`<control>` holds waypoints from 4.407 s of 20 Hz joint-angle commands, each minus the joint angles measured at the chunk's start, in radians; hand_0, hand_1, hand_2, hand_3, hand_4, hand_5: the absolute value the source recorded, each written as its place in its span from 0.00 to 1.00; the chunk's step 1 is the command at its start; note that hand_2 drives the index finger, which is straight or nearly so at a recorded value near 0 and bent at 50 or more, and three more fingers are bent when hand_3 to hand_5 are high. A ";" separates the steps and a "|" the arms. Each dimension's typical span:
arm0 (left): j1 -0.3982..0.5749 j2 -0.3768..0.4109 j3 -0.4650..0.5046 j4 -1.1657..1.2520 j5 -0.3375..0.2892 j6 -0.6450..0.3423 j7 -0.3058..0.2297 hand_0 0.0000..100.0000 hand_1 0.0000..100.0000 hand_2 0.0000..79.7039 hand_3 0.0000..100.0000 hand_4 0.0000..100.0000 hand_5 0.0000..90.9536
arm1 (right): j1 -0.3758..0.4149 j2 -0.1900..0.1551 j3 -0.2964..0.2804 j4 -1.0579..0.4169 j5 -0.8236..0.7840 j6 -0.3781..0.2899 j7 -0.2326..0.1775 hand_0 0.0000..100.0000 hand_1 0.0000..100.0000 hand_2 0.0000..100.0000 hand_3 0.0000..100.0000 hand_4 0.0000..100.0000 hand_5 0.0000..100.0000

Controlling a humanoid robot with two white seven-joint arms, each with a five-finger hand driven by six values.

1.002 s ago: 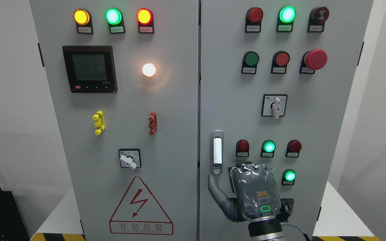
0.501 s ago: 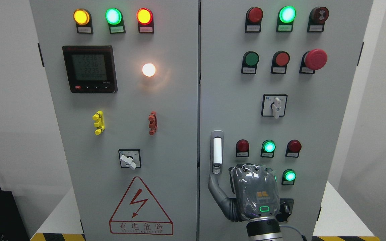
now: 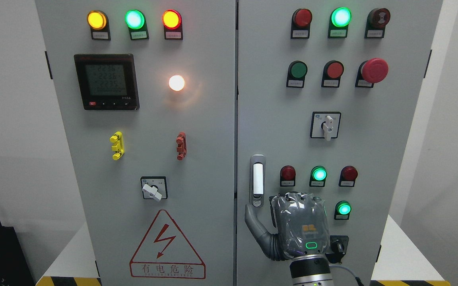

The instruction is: Release door handle

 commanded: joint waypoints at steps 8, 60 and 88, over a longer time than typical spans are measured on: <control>0.000 0.000 0.001 -0.031 0.001 0.000 0.001 0.12 0.39 0.00 0.00 0.00 0.00 | -0.038 0.007 -0.002 0.030 0.005 0.002 0.026 0.43 0.00 1.00 1.00 0.95 0.97; 0.000 0.000 -0.001 -0.031 0.001 0.000 0.001 0.12 0.39 0.00 0.00 0.00 0.00 | -0.058 0.007 0.000 0.039 0.007 0.051 0.046 0.49 0.00 0.99 1.00 0.99 0.97; 0.000 0.000 0.001 -0.031 -0.001 0.000 0.001 0.12 0.39 0.00 0.00 0.00 0.00 | -0.058 0.007 -0.002 0.047 0.008 0.054 0.044 0.49 0.02 0.99 1.00 0.99 0.97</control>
